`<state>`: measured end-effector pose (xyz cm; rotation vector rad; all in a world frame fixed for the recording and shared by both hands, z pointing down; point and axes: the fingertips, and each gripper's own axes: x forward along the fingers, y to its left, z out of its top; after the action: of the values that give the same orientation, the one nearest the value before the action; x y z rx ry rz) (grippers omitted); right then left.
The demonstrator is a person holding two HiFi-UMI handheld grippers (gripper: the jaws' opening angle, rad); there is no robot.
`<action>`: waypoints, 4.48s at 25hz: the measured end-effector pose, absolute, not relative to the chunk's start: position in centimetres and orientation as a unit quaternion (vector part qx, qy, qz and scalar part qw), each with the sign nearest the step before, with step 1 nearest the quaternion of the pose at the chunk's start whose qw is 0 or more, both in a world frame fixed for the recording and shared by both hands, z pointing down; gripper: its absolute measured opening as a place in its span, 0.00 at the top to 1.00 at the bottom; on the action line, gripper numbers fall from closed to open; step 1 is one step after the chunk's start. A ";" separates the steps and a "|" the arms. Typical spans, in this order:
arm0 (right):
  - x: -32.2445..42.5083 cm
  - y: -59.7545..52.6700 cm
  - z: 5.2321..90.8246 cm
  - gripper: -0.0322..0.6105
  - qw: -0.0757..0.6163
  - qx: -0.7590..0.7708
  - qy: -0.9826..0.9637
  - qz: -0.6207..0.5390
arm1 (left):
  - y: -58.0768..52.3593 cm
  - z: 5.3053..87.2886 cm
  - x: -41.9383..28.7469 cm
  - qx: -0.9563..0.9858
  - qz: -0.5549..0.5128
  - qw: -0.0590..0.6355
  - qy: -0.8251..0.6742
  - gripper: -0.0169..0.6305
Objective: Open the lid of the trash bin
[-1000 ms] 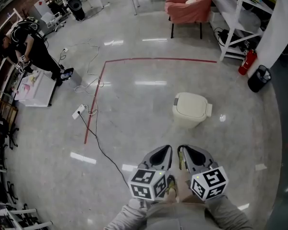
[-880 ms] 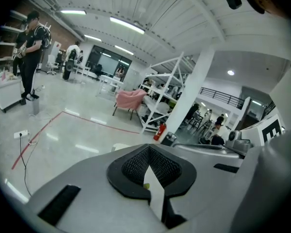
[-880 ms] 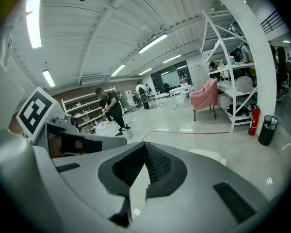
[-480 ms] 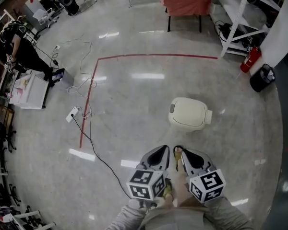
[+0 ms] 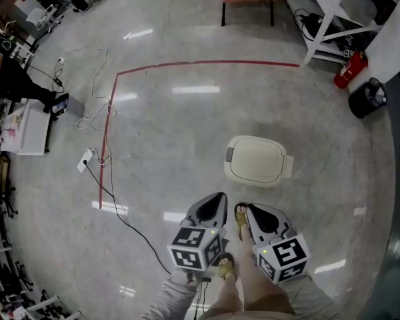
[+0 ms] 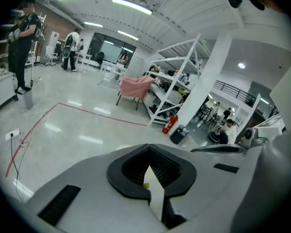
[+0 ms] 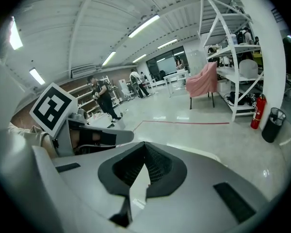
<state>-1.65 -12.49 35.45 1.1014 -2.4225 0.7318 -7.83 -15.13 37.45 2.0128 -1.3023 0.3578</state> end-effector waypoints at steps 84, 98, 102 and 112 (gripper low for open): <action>-4.2 -14.2 56.2 0.95 0.217 0.371 -0.823 0.372 | -31.3 71.4 -8.9 0.688 0.253 0.490 -0.472 0.86; -1.9 -14.5 54.9 0.95 0.217 0.402 -0.815 0.357 | -26.3 65.5 -9.4 0.702 0.224 0.468 -0.488 0.96; -1.2 -14.5 54.2 0.95 0.214 0.408 -0.817 0.347 | -24.9 62.3 -9.1 0.709 0.198 0.457 -0.499 0.96; -0.7 -13.9 51.4 0.95 0.209 0.409 -0.827 0.323 | -20.6 54.3 -8.2 0.734 0.170 0.419 -0.507 0.96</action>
<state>-0.67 -13.90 51.36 1.1390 -2.3013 0.8971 -8.16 -20.64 54.31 1.8398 -1.2715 0.4264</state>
